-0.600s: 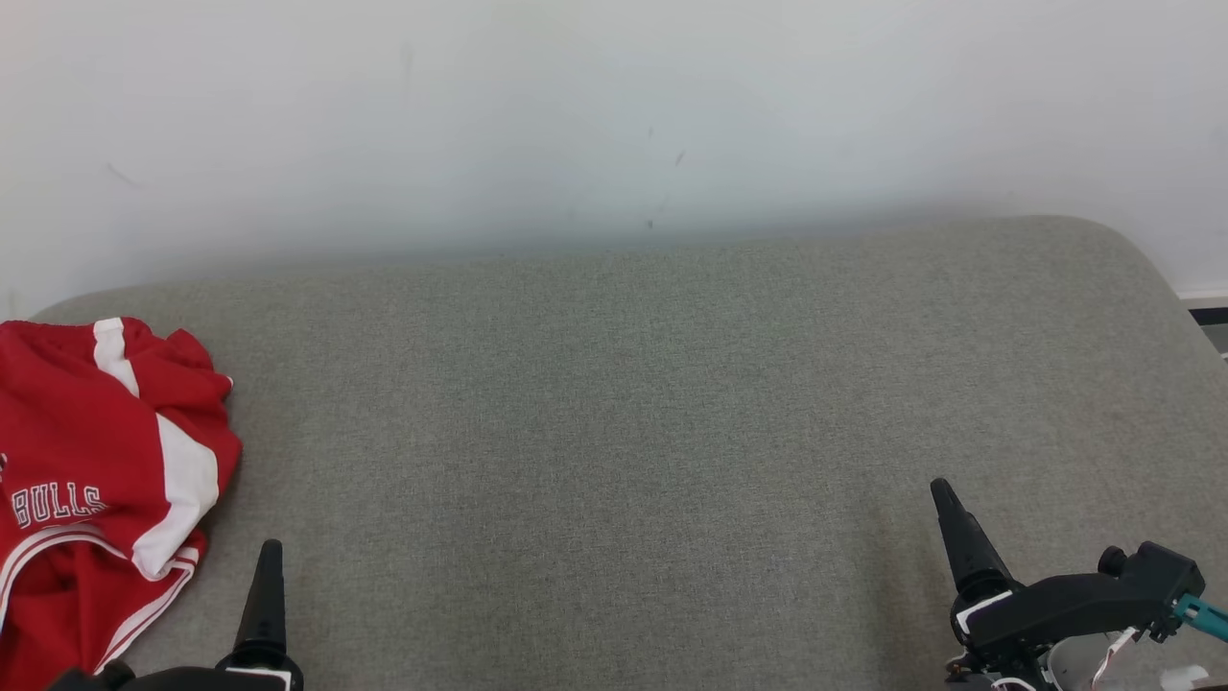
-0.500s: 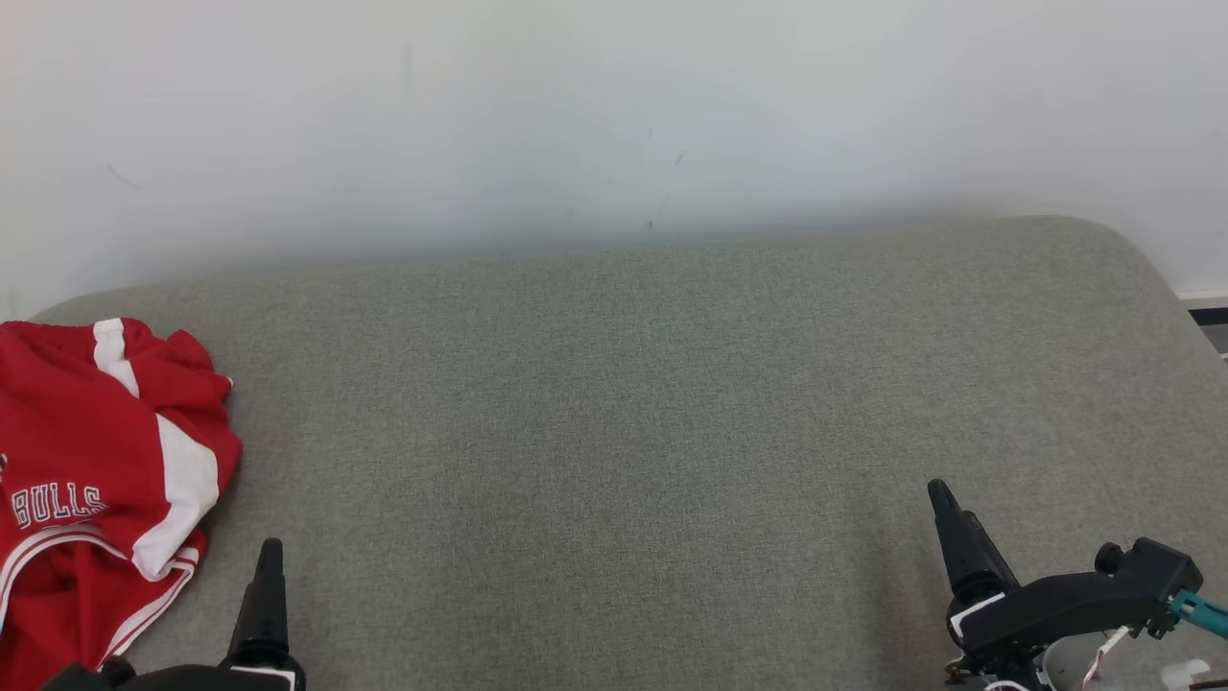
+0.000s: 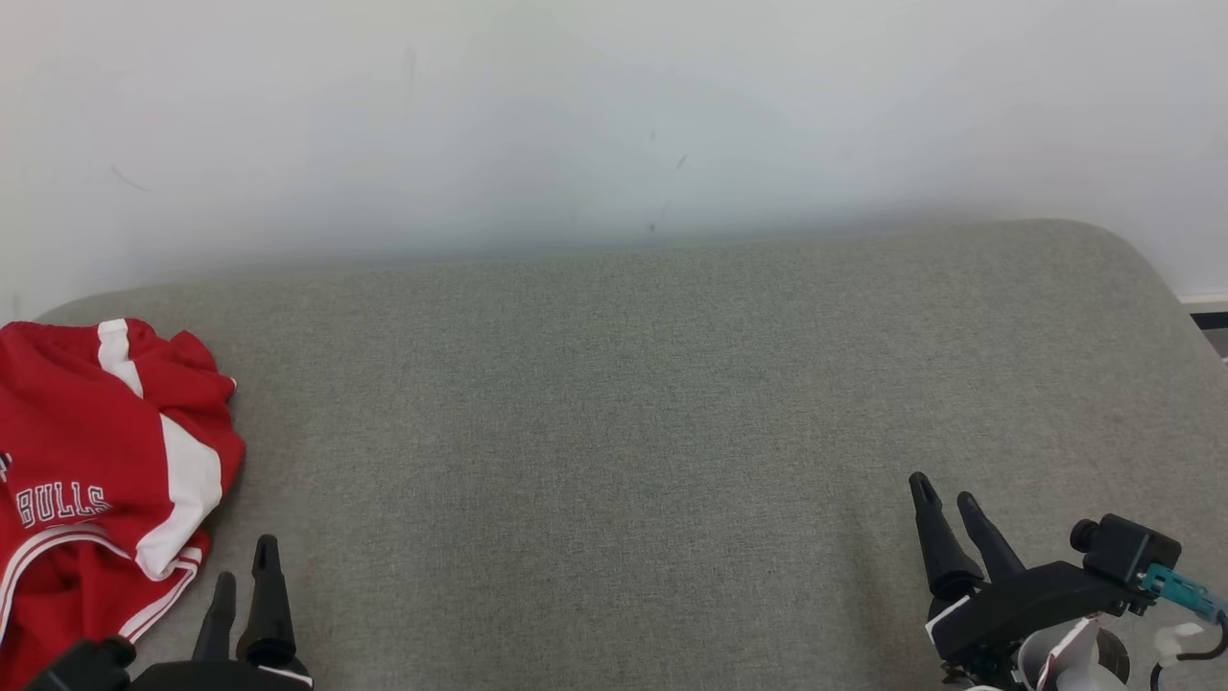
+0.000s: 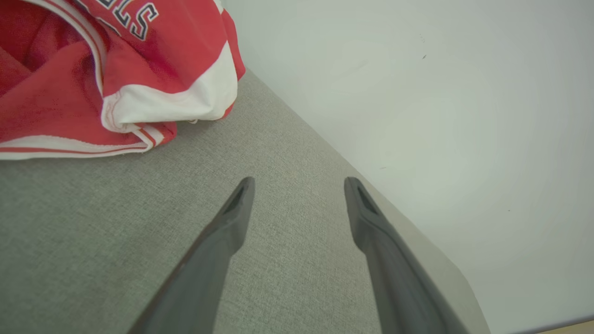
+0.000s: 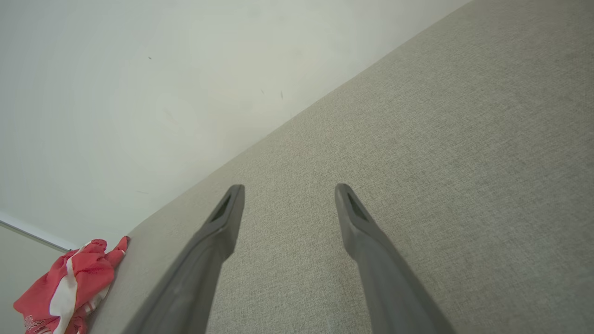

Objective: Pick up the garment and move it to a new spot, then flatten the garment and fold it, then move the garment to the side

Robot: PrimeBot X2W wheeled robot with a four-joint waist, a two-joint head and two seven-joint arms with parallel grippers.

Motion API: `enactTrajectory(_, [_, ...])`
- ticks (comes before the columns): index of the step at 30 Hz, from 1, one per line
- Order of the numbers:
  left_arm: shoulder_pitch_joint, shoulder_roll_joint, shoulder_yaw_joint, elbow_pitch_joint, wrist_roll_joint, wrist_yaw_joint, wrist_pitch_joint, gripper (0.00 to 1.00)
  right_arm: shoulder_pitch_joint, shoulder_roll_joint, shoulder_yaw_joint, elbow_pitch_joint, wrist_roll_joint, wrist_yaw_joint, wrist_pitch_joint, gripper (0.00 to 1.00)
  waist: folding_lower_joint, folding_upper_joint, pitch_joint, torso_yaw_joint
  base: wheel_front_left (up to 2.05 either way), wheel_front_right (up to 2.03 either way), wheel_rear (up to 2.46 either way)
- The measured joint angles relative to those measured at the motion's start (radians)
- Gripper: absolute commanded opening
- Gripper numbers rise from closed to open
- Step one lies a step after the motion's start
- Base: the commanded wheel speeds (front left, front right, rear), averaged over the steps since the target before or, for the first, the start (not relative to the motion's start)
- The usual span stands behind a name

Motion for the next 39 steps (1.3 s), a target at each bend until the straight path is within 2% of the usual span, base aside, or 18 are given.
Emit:
enactTrajectory(7, [0.000, 0.000, 0.022, -0.018, 0.174, 0.016, -0.001, 1.00, -0.016, -0.014, 0.027, -0.013, -0.103, -0.017, -0.008, 1.00, 0.0000, 0.0001, -0.003, 0.002, 0.00, 0.00, 0.00])
enactTrajectory(18, [0.005, 0.000, 0.005, -0.055, 0.407, 0.041, 0.020, 1.00, -0.017, -0.035, 0.041, -0.021, -0.245, -0.047, -0.009, 1.00, 0.0000, 0.0000, -0.006, 0.004, 0.00, 0.00, 0.00])
enactTrajectory(39, [0.043, 0.000, 0.009, -0.136, 0.737, 0.093, 0.090, 1.00, -0.037, -0.065, 0.075, -0.051, -0.510, -0.096, -0.008, 1.00, 0.0001, 0.0000, -0.007, -0.006, 0.00, 0.00, 0.00])
